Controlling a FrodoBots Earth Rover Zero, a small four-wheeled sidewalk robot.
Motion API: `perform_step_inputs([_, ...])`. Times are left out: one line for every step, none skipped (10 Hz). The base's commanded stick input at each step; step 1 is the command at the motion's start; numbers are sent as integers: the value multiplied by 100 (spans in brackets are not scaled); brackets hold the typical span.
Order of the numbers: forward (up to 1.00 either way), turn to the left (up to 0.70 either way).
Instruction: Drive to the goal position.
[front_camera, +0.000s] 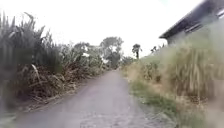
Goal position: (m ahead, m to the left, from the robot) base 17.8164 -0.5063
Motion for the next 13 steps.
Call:
perform_step_inputs([100, 0])
perform_step_inputs([100, 0])
perform_step_inputs([100, 0])
perform_step_inputs([100, 0])
perform_step_inputs([100, 0])
perform_step_inputs([100, 0])
perform_step_inputs([100, 0])
perform_step_inputs([100, 0])
perform_step_inputs([100, 0])
perform_step_inputs([100, 0])
perform_step_inputs([100, 0])
perform_step_inputs([100, 0])
perform_step_inputs([100, 0])
